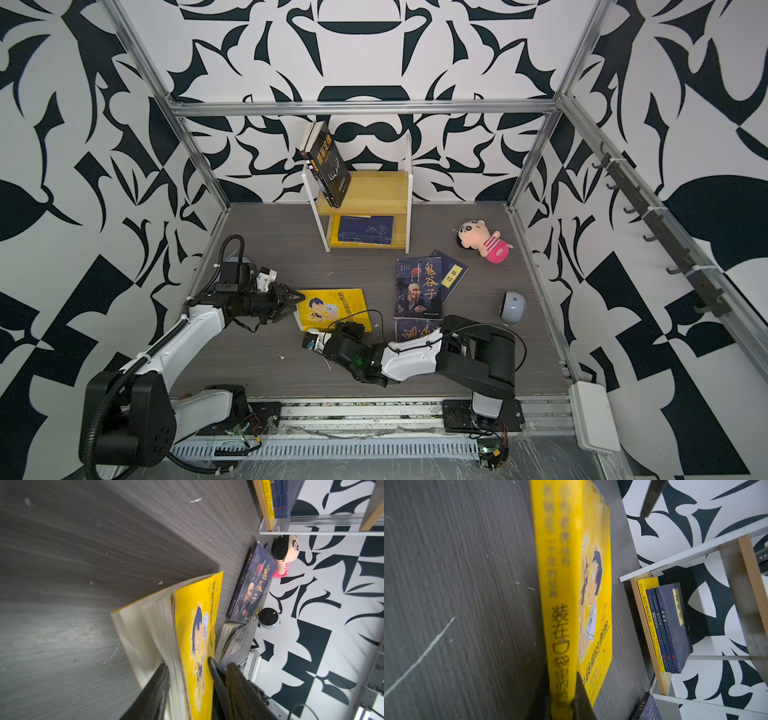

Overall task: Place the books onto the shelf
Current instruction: 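Carry the upright yellow book with the right gripper to the upper shelf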

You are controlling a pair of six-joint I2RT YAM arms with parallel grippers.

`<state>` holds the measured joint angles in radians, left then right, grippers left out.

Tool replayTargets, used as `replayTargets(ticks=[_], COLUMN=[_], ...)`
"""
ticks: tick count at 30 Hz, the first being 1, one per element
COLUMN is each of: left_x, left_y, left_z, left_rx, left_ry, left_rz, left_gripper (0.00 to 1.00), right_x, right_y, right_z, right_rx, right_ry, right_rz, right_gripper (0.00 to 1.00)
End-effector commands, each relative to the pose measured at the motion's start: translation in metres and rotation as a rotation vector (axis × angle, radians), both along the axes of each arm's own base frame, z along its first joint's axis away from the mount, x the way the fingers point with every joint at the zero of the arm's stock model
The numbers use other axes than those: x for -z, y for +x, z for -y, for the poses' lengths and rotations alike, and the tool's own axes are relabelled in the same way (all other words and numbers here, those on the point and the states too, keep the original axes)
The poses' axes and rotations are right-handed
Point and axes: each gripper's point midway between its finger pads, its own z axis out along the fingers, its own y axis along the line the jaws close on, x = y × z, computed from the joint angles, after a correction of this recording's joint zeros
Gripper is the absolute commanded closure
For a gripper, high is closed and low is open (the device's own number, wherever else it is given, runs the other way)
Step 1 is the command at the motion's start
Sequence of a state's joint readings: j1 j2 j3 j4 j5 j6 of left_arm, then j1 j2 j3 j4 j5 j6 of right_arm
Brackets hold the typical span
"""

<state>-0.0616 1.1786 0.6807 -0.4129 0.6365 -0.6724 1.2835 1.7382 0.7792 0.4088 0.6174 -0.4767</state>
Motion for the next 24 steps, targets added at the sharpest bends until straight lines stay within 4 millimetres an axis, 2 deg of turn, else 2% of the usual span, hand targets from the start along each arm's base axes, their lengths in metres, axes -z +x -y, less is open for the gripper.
replayTargets(ticks=[1,5,11,13,14,18,24], left_x=[-0.032,-0.049,-0.062,-0.065,-0.066,-0.072,-0.077], left_y=[0.017,0.024,0.02,0.018,0.017,0.014,0.01], left_z=[-0.014,-0.032,-0.059,-0.065,-0.066,-0.075,-0.091], left_rx=[0.01,-0.011,-0.008,0.003,0.01,0.035,0.094], left_ry=[0.053,0.107,0.223,0.261,0.275,0.348,0.524], left_rz=[0.165,0.265,0.399,0.438,0.452,0.517,0.581], left_gripper=[0.44,0.34,0.19,0.16,0.11,0.01,0.01], right_x=[-0.029,-0.039,-0.076,-0.094,-0.103,-0.144,-0.209], right_y=[0.004,0.012,0.03,0.037,0.041,0.051,0.063], right_z=[0.001,0.009,0.025,0.031,0.035,0.05,0.066], right_rx=[0.037,0.077,0.156,0.17,0.185,0.202,0.238], right_ry=[0.121,0.174,0.382,0.468,0.512,0.657,0.849], right_rz=[0.001,-0.007,-0.072,-0.096,-0.102,-0.105,-0.045], right_gripper=[1.0,1.0,1.0,1.0,1.0,1.0,1.0])
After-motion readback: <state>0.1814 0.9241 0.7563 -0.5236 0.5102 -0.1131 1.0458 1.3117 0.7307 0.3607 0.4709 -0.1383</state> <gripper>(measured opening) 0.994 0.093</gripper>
